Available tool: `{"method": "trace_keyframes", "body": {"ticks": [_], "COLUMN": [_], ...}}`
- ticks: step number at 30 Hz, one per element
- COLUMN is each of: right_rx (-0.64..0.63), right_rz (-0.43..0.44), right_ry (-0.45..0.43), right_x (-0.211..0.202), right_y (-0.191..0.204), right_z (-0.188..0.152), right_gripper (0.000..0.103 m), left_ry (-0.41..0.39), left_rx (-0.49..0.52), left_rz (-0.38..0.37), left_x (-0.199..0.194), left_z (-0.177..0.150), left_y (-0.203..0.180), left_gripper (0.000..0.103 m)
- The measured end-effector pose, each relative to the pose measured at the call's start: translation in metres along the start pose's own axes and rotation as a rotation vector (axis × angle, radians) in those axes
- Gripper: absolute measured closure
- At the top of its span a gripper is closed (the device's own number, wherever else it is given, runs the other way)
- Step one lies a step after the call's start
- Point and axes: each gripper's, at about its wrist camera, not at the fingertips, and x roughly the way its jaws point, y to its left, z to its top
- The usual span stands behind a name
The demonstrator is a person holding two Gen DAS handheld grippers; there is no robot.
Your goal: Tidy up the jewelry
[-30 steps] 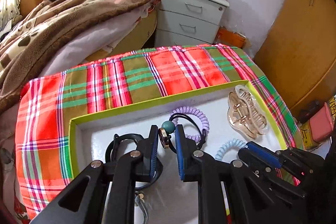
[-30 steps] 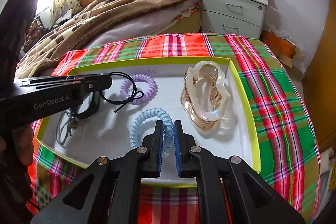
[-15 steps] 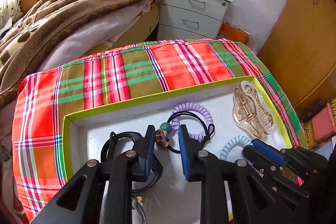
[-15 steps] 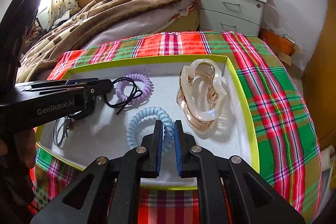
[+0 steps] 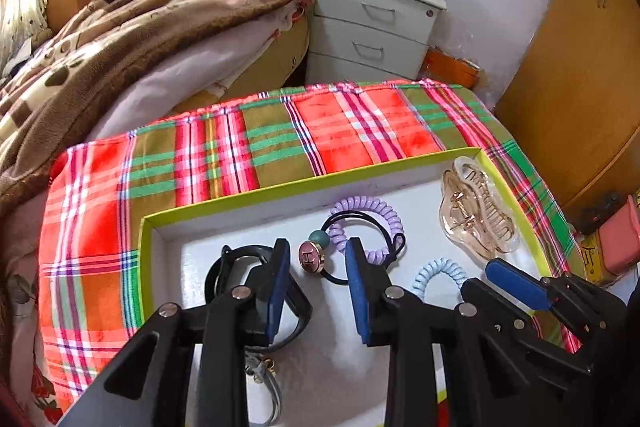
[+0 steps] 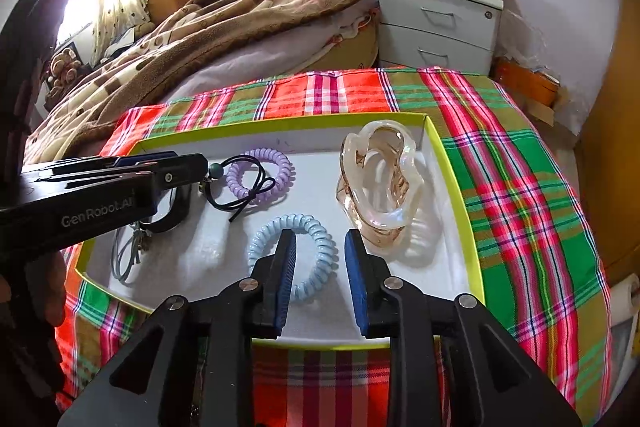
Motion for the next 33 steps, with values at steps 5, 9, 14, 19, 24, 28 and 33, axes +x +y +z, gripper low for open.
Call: {"method": "trace_keyframes", "body": {"ticks": [5,9,14,19,24,28,33], "right_rx": [0.003,0.006,0.012,0.02,0.03,0.037,0.037], "right_rz": [0.006,0.013,0.042,0.066,0.071,0.068,0.071], "right_ry": [-0.019,-0.035,-0.058,-0.08,-0.11,-0.126,-0.151], "right_x": [-0.009,-0.019,-0.034,-0.053,-0.071,-0.082,-0.096], "right_y": [-0.001,-0.002,-0.004,-0.009,-0.013,-0.015,-0.019], "right_z": [-0.002,-0.007,-0.017,-0.028,-0.036,-0.043,-0.053], "right_gripper": [0.077,0.077,0.077,0.077,0.076,0.076,0.076], "left_ry": [-0.014,-0.025,-0.048,-0.066,-0.065,-0.045,-0.028], "left_rx": [-0.006,-0.013,-0.013,-0.034,-0.048,-0.053,-0.042], "left_rz": [-0.008,-0.013,-0.012,-0.017,-0.01,-0.01,-0.04], "left_x": [-0.013,-0.026,-0.047,-0.07,-0.084,-0.09,-0.095], "left_z": [-0.005,-0.013,-0.028,-0.05,-0.076,-0.099,-0.125], "left_y": [0.0,0.002,0.004,0.01,0.015,0.017,0.01], "left_gripper": [0.071,0.071,0.071,0.071,0.071,0.071,0.068]}}
